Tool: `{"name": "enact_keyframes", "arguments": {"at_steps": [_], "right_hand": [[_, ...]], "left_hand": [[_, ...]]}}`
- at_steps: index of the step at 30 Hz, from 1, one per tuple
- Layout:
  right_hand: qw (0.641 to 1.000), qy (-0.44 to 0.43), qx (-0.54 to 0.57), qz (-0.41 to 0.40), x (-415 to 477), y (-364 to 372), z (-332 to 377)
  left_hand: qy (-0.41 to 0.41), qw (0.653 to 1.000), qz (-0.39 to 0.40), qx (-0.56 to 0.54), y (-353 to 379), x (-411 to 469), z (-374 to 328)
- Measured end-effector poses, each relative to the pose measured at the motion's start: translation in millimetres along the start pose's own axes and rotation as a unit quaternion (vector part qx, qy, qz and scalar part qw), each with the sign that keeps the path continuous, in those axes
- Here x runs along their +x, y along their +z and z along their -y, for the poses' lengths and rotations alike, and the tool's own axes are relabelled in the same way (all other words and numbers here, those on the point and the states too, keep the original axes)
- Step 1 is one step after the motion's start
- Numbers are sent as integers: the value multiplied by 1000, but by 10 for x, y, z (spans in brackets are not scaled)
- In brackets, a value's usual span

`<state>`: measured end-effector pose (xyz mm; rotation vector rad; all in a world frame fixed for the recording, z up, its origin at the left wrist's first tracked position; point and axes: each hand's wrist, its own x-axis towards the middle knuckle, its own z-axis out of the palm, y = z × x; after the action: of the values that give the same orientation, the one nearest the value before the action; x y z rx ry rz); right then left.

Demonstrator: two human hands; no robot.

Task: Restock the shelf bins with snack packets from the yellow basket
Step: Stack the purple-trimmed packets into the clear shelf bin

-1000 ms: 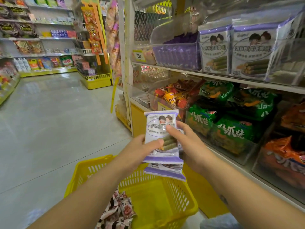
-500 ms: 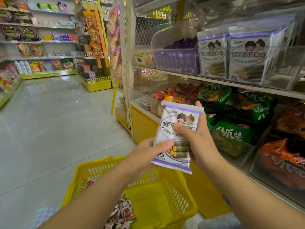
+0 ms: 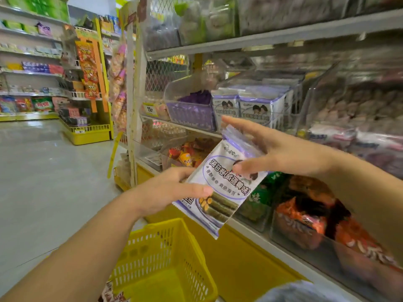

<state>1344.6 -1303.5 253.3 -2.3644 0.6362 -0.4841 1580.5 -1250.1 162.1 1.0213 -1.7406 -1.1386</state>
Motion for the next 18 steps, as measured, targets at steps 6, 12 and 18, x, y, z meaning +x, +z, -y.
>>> {"name": "enact_keyframes", "arguments": {"at_steps": [6, 12, 18], "right_hand": [[996, -9, -90, -23, -481, -387, 458], [983, 10, -89, -158, -587, -907, 739], [932, 96, -133, -323, -412, -1495, 742]], "left_hand": [[49, 998, 16, 25, 148, 345, -614], [105, 989, -88, 56, 196, 632, -1142], [197, 895, -363, 166, -5, 957, -1299]]}}
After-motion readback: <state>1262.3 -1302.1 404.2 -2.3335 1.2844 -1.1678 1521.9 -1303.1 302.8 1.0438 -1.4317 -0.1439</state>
